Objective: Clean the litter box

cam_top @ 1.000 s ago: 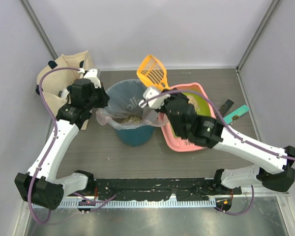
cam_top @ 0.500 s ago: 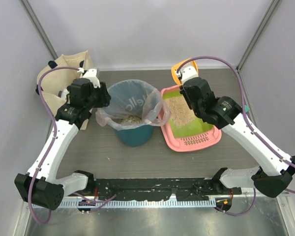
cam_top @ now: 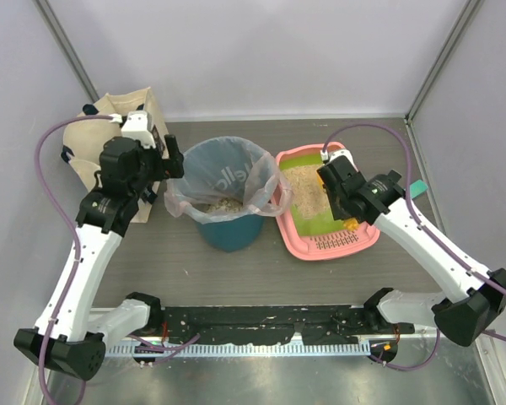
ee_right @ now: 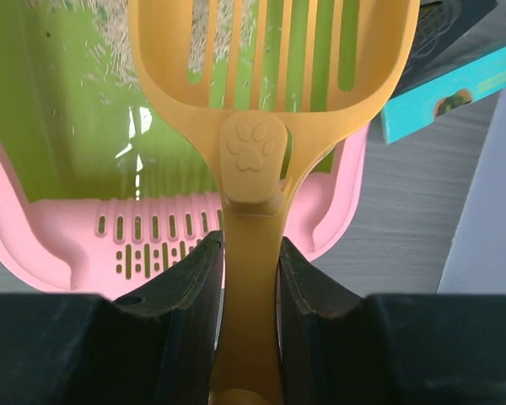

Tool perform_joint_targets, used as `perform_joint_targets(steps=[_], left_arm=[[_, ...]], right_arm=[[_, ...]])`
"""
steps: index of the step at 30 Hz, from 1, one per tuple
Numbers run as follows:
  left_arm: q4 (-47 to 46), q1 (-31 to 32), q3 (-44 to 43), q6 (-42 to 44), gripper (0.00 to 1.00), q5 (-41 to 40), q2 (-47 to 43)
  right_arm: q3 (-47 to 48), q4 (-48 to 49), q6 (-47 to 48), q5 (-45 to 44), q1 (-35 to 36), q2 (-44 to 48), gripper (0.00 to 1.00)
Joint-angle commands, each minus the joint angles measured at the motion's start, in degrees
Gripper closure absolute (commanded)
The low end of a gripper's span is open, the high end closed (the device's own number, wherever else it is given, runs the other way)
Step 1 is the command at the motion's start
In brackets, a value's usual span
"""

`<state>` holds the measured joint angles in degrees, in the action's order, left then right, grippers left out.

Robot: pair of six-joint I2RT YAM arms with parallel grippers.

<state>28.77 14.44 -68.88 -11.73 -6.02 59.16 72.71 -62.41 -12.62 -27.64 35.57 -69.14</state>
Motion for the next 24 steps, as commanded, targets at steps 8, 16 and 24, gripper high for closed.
perform_joint_targets(steps=[8,16,24], left_arm=[[3.7,0.9,-14.9,-1.7,0.02,-0.2,6.8],[-2.7,1.1,-17.9,-1.5,0.00,2.0,14.7],[-22.3,1.1,-17.6,-2.3,0.00,1.5,23.0]], right_arm=[[-1.4,-1.4,-2.8,9.3,-1.6,-2.5,0.99],[-4.7,-0.3,-2.4,23.7,-6.3,-7.6,0.99],[4.1,-1.7,-5.4,28.3,-6.5,-18.1,0.99]])
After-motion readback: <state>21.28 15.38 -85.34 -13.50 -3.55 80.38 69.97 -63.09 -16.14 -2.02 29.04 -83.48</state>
